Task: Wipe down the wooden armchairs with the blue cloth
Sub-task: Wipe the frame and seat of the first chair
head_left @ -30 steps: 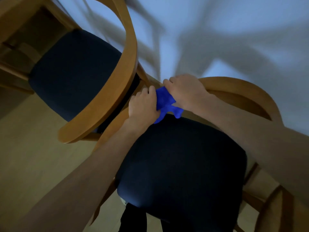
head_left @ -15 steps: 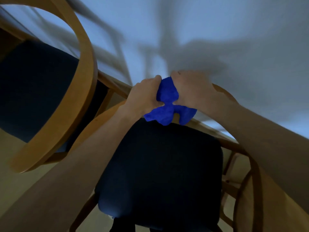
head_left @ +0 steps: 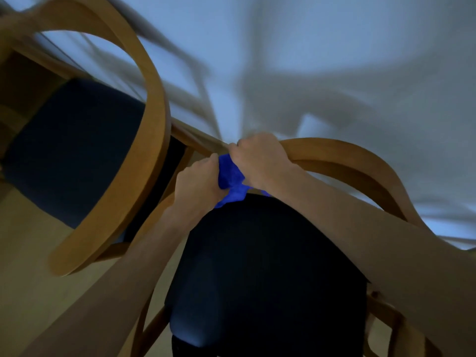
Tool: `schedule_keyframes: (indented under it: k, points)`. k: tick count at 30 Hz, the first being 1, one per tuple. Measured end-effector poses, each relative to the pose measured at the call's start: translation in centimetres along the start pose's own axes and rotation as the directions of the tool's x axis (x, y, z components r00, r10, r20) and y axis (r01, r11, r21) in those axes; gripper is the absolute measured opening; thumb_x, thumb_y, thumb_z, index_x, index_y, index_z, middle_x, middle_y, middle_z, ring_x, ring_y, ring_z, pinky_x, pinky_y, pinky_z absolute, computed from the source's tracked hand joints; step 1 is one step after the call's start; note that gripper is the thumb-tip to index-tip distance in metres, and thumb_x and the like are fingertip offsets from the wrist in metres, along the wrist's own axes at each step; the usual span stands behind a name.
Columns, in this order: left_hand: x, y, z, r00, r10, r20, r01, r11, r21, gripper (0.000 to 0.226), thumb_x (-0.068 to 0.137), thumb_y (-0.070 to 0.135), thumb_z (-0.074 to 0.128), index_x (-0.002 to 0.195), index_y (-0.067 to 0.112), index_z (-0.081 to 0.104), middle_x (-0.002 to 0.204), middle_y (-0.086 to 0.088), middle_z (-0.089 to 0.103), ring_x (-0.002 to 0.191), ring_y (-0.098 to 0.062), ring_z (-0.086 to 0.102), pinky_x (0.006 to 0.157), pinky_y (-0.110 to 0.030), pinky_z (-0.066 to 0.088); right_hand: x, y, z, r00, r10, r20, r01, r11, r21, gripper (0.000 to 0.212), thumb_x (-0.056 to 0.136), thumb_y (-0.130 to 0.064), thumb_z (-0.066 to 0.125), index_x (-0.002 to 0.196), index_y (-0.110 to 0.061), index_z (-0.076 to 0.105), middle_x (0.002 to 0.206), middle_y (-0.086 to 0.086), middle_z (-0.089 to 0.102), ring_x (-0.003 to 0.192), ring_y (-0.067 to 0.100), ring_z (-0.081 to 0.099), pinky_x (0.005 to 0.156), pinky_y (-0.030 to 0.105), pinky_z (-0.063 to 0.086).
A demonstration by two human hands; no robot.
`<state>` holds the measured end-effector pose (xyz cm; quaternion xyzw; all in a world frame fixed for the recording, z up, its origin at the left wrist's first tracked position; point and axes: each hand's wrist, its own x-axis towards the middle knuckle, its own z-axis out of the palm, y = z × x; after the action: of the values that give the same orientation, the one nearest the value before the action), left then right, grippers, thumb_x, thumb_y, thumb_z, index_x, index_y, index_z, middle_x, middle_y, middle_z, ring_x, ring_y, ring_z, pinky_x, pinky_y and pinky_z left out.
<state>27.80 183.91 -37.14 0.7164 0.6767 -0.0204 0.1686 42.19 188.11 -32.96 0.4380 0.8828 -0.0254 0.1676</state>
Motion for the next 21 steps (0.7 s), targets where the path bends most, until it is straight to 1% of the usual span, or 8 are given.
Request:
schedule_keyframes:
  k: [2,4,6,8,11,14,18,21]
  points:
    - [0.8,1.0,-0.1,0.999,0.047,0.005,-0.047,0.999,-0.005,0.034,0.078,0.034,0.072,0.100,0.019,0.050,0.076,0.011,0.046,0.067,-0.013,0.048,0.059,-0.027,0.033,-0.7,0.9,0.2,0.999,0.039,-0.006,-0.038,0.999,0.029,0.034,0.083,-0.030,0.066,0.087,-0.016,0.036,0.069,-0.002,0.039,0.055,0.016,0.037,0.050,0.030,0.021]
    - [1.7,2.5,-0.7,0.992,0.124,0.027,-0.124,0.992,-0.023,0.039,0.076,0.033,0.075,0.103,0.018,0.051,0.080,0.009,0.052,0.073,-0.016,0.056,0.060,-0.028,0.038,-1.9,2.4,0.2,0.996,0.086,-0.022,-0.085,0.994,0.068,0.039,0.080,-0.040,0.068,0.090,-0.017,0.038,0.077,-0.002,0.045,0.066,0.019,0.045,0.058,0.032,0.030]
    - [2.6,4.8,-1.8,0.971,0.233,0.049,-0.232,0.972,-0.031,0.039,0.073,0.031,0.076,0.099,0.016,0.050,0.085,0.004,0.060,0.077,-0.020,0.061,0.062,-0.031,0.045,-3.8,4.5,0.5,0.986,0.161,-0.047,-0.155,0.981,0.114,0.043,0.077,-0.047,0.068,0.093,-0.019,0.041,0.081,-0.003,0.047,0.071,0.021,0.047,0.061,0.033,0.032]
    - [3.7,7.8,-2.7,0.934,0.350,0.068,-0.350,0.937,-0.002,0.042,0.072,0.031,0.075,0.096,0.016,0.045,0.087,0.001,0.060,0.076,-0.023,0.060,0.061,-0.031,0.043,-6.2,6.9,1.1,0.966,0.255,-0.050,-0.239,0.946,0.218,0.043,0.075,-0.049,0.068,0.093,-0.020,0.041,0.084,-0.004,0.050,0.076,0.022,0.055,0.062,0.032,0.036]
    - [4.6,12.7,-3.6,0.876,0.470,0.105,-0.477,0.878,0.048,0.040,0.076,0.030,0.070,0.095,0.017,0.038,0.088,0.001,0.056,0.071,-0.019,0.051,0.061,-0.033,0.038,-10.4,9.6,2.6,0.906,0.423,-0.011,-0.388,0.841,0.378,0.052,0.066,-0.053,0.075,0.095,-0.023,0.042,0.086,-0.010,0.048,0.084,0.020,0.060,0.064,0.030,0.041]
    - [4.8,16.7,-3.7,0.822,0.552,0.142,-0.569,0.810,0.145,0.037,0.077,0.028,0.068,0.101,0.015,0.043,0.084,0.004,0.046,0.073,-0.019,0.050,0.061,-0.033,0.035,-14.2,10.9,4.6,0.849,0.528,0.012,-0.476,0.756,0.450,0.064,0.062,-0.057,0.079,0.107,-0.024,0.047,0.091,-0.012,0.052,0.085,0.016,0.059,0.063,0.029,0.040]
    - [4.7,20.9,-3.0,0.733,0.662,0.157,-0.678,0.695,0.237,0.030,0.077,0.019,0.064,0.101,0.014,0.047,0.087,0.000,0.055,0.072,-0.022,0.052,0.058,-0.033,0.034,-17.9,11.7,7.0,0.772,0.633,0.051,-0.539,0.611,0.580,0.057,0.070,-0.052,0.074,0.111,-0.023,0.047,0.098,-0.007,0.060,0.085,0.020,0.059,0.066,0.031,0.040]
    - [3.9,24.5,-2.3,0.680,0.712,0.175,-0.727,0.626,0.282,0.016,0.081,0.011,0.058,0.088,0.017,0.044,0.079,-0.001,0.054,0.057,-0.016,0.037,0.050,-0.028,0.025,-20.7,11.8,8.9,0.708,0.691,0.143,-0.625,0.520,0.582,0.051,0.073,-0.046,0.075,0.107,-0.021,0.046,0.097,-0.003,0.062,0.084,0.024,0.060,0.066,0.032,0.039]
